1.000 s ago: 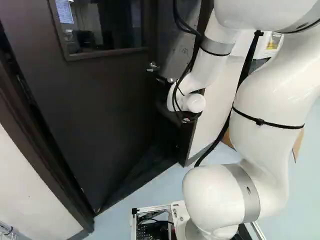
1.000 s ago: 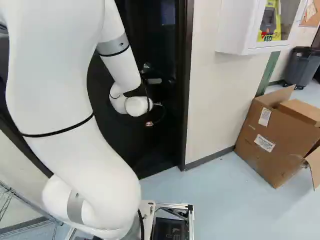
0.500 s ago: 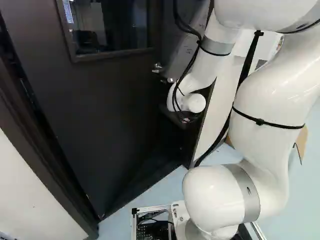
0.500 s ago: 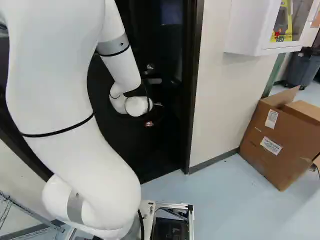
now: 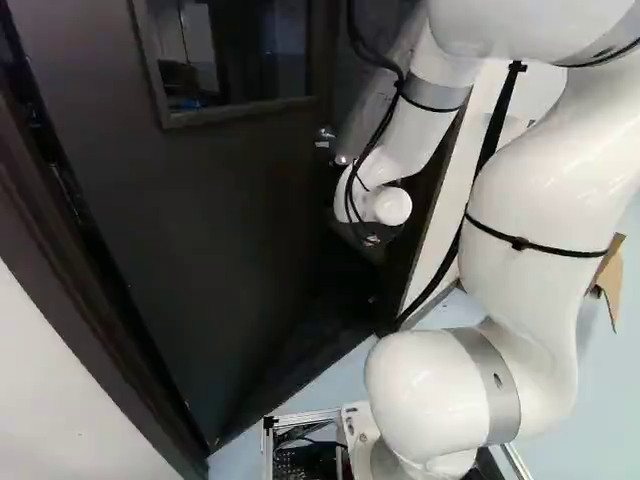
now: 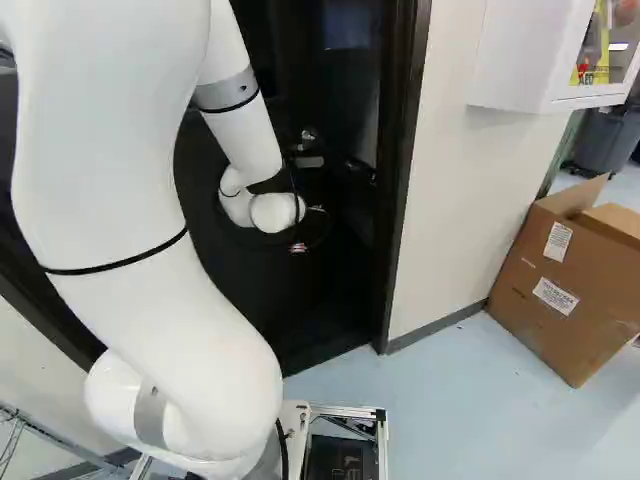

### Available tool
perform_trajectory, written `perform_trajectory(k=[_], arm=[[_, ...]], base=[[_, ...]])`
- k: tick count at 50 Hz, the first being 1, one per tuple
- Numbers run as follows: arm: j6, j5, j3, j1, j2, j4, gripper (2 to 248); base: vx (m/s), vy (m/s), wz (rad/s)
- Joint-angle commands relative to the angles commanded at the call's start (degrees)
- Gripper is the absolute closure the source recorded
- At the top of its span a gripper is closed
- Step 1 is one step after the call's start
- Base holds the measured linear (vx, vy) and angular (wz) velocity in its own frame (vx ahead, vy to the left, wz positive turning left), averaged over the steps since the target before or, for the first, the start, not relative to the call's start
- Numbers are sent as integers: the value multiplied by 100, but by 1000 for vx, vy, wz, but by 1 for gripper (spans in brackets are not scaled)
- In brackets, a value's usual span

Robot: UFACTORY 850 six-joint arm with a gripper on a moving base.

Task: Open the door and move inside

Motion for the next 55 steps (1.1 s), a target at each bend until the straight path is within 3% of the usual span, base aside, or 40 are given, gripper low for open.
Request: perform_trajectory(k=[13,35,55], arm=[[0,0,0,0,0,0,3],[0,0,0,6,0,0,3],[0,0,5,136,5,0,3]], base=[[25,74,2],[0,-1,0],[0,0,0]])
